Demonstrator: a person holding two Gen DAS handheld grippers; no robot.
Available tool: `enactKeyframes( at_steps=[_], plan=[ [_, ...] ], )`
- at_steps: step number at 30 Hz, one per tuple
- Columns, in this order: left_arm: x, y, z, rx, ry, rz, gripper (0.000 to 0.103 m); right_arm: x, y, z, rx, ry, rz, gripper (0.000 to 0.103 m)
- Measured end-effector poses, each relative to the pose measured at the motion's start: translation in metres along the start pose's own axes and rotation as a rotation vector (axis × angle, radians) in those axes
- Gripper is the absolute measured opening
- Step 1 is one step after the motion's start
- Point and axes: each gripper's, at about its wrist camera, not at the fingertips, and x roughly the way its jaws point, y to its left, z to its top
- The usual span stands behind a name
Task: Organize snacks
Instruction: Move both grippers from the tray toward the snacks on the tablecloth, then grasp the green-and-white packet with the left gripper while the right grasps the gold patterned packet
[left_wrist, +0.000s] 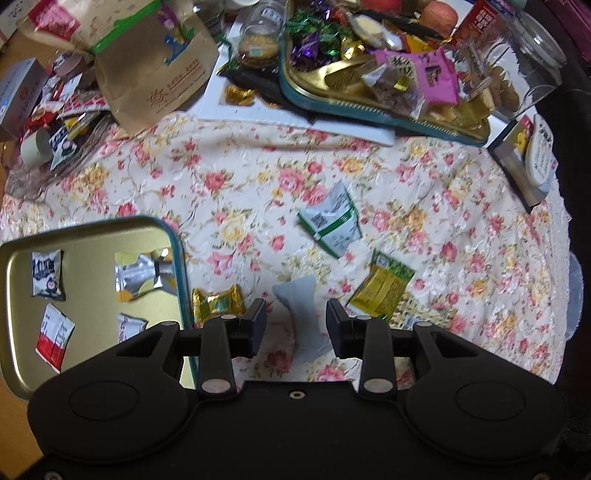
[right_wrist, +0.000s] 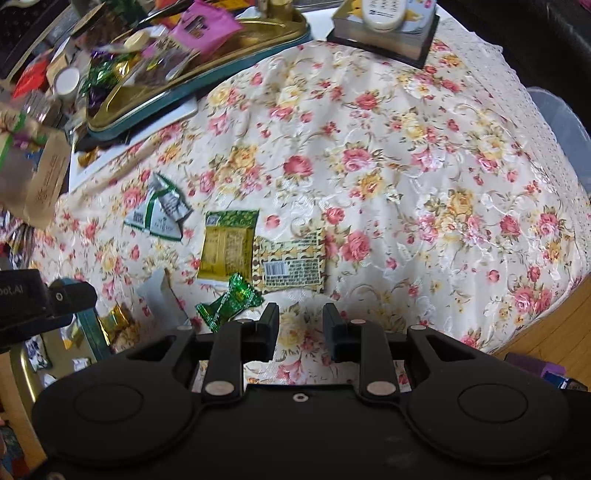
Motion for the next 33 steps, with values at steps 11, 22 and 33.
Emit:
enactKeyframes(
  at_steps=[11, 22, 33],
  plan=[
    [0.0, -0.018, 0.033, 0.157, -0.039, -0.068, 0.044, 0.003, -0.021, 0.03, 0.06, -0.048, 0.078, 0.028],
    [0.009, -0.007, 0.044, 0.13, 0.001, -0.049, 0.044, 0.052, -0.022, 0.016, -0.017, 0.068, 0.045, 0.031],
    [0.01, -0.007, 0.046, 0.129, 0.007, -0.125, 0.044, 0.059, -0.024, 0.052, 0.141, -0.073, -0.014, 0.03]
  ],
)
